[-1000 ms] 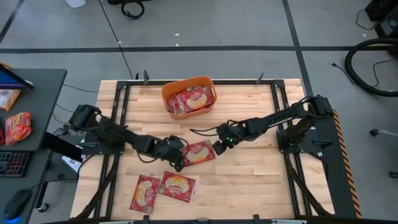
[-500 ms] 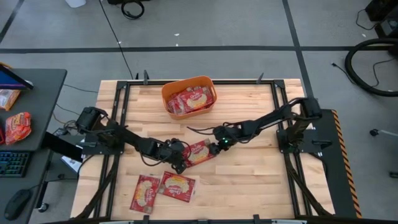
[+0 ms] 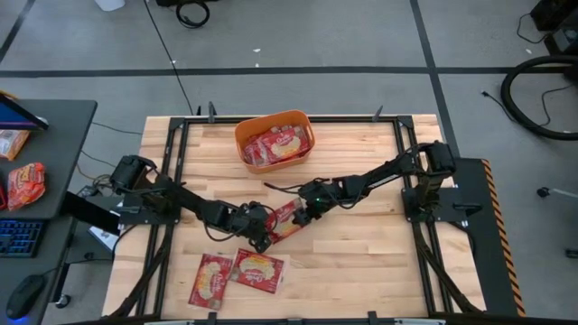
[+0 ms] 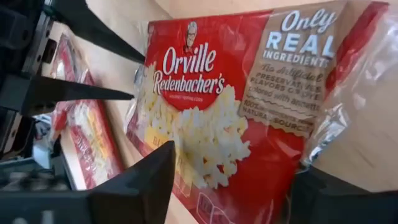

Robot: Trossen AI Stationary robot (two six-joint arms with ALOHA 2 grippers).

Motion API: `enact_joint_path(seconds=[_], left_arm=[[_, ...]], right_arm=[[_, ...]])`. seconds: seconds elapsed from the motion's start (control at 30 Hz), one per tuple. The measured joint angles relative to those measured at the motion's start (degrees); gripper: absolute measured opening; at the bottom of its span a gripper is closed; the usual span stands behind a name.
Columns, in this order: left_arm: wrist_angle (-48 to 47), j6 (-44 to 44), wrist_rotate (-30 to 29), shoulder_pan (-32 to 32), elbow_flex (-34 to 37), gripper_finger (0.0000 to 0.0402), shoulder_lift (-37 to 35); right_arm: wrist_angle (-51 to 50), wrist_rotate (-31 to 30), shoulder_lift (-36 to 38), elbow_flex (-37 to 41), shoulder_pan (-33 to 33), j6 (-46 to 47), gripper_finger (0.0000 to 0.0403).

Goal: Sort popcorn bags into baskets
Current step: Put the red popcorn bag into the orange bin

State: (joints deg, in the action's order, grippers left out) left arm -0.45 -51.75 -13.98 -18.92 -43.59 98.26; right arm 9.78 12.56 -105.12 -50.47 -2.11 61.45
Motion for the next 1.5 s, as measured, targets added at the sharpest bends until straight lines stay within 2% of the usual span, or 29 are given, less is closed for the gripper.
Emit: enact_joint_path(seconds=[0.2, 0.3, 0.4, 0.47, 0.57, 0.7, 1.07, 1.17, 1.27, 1.37, 1.5], left_arm=[[0.1, -0.2, 1.2, 0.0, 0.0, 0.0165, 0.0], [-0.1, -0.4, 4.9, 0.3, 0.0, 0.0165, -0.8], [-1.0, -0.1, 9.3, 0.9, 0.1, 0.0161, -3.4], [-1.6, -0.1, 10.1, 0.7, 0.1, 0.0156, -6.1], [-3.1, 0.4, 10.2, -0.1, 0.1, 0.015, -10.7], [-3.4, 5.2, 9.5, -1.9, 0.1, 0.0144, -16.3], [-4.2, 7.7, 6.7, -5.2, 0.1, 0.0144, -24.7], [-4.5, 9.1, 6.8, -4.8, 0.1, 0.0144, -26.0], [-4.6, 10.1, 6.7, -4.0, 0.1, 0.0144, -26.1], [-4.6, 10.2, 7.9, -3.3, 0.1, 0.0144, -26.1], [-5.1, 10.5, 9.4, -2.7, 0.1, 0.0144, -26.1]], right_arm=[[-0.7, 0.1, 0.0, 0.0, 0.2, -1.2, 0.0144], [-0.5, -0.1, 0.0, 0.0, 0.2, -2.8, 0.0096], [-0.6, 2.0, 0.1, -0.1, 0.5, -3.1, 0.0049], [-0.8, 3.6, 0.2, -0.1, 0.8, -3.2, 0.0028], [-1.1, 4.5, 1.4, 0.0, 1.5, -4.6, 0.0027], [-1.2, 3.3, 4.4, 0.0, 4.0, -5.6, 0.0027], [-1.7, 1.5, 15.4, -1.3, 19.6, -7.7, 0.0029], [-8.2, 1.4, 15.2, -5.7, 23.4, -10.3, 0.003], [-18.5, 0.4, 12.9, -13.5, 25.6, -14.6, 0.003], [-28.0, 0.2, 9.2, -21.8, 27.4, -17.1, 0.003], [-35.7, -0.9, 3.3, -30.9, 29.0, -19.5, 0.0031]])
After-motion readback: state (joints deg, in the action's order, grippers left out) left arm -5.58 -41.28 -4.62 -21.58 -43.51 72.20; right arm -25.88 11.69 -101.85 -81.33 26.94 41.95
